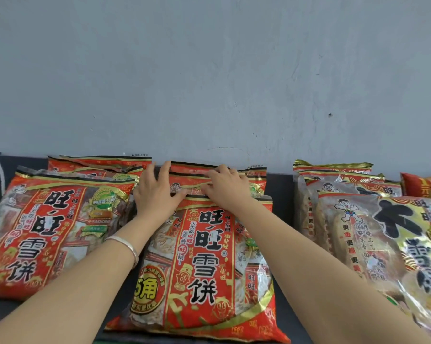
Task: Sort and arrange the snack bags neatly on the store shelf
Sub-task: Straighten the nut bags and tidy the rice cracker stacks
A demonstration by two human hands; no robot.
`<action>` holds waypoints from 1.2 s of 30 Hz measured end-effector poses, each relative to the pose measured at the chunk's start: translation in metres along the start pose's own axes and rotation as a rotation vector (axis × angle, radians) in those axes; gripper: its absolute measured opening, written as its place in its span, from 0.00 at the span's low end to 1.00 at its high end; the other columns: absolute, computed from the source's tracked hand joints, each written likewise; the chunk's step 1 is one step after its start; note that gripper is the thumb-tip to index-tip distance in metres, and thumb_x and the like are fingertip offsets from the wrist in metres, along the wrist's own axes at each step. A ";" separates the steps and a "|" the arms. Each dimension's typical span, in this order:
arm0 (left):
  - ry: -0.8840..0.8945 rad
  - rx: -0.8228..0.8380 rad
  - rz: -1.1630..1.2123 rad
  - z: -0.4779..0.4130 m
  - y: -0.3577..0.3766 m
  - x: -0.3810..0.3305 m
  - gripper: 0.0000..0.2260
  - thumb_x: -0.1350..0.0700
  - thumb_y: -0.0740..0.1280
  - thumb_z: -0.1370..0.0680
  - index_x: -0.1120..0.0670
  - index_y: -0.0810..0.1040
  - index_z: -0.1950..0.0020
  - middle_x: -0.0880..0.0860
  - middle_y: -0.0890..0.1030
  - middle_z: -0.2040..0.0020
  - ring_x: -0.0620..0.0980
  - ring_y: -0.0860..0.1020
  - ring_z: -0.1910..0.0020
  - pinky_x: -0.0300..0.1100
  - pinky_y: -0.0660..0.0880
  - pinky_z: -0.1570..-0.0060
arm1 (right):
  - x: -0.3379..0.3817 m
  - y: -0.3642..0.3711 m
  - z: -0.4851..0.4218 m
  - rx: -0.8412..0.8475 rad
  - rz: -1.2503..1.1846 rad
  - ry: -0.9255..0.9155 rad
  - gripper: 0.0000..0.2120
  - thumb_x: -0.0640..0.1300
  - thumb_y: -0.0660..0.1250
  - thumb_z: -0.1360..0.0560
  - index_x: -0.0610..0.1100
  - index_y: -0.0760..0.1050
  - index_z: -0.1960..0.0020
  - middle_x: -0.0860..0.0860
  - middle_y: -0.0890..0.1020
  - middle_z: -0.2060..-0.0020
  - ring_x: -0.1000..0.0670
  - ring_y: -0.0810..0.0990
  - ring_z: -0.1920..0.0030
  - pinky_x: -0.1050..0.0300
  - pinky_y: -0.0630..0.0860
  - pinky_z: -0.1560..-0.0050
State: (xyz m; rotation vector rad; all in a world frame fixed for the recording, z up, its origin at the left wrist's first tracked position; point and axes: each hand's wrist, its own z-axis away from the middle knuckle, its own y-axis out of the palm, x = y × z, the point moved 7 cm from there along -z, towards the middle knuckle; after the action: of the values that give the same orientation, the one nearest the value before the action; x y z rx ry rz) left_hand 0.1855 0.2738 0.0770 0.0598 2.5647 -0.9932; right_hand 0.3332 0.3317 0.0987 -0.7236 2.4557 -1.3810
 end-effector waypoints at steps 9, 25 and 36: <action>-0.644 0.503 1.119 0.073 0.033 0.025 0.18 0.50 0.72 0.28 0.54 0.72 0.43 0.55 0.84 0.63 0.52 0.83 0.69 0.43 0.76 0.69 | -0.018 0.013 0.031 0.192 0.083 0.088 0.35 0.70 0.53 0.25 0.55 0.54 0.23 0.46 0.57 0.23 0.40 0.52 0.23 0.28 0.47 0.30; -0.551 0.445 1.125 0.062 0.036 0.002 0.18 0.45 0.66 0.24 0.52 0.68 0.39 0.56 0.81 0.50 0.54 0.81 0.56 0.44 0.74 0.64 | -0.033 0.002 0.037 0.157 0.018 0.095 0.28 0.63 0.56 0.22 0.51 0.61 0.26 0.47 0.61 0.25 0.41 0.59 0.25 0.33 0.57 0.29; -0.364 0.259 0.874 -0.027 0.035 0.005 0.32 0.50 0.69 0.25 0.49 0.57 0.25 0.52 0.67 0.31 0.54 0.73 0.38 0.54 0.74 0.42 | -0.041 -0.011 -0.020 -0.026 0.050 0.071 0.19 0.40 0.56 0.20 0.47 0.68 0.30 0.47 0.73 0.34 0.43 0.70 0.32 0.40 0.62 0.31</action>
State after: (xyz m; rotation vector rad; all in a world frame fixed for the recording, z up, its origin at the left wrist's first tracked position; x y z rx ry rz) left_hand 0.1778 0.3171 0.0706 0.8911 1.7580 -0.8514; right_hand 0.3633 0.3630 0.1172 -0.6238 2.5328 -1.3819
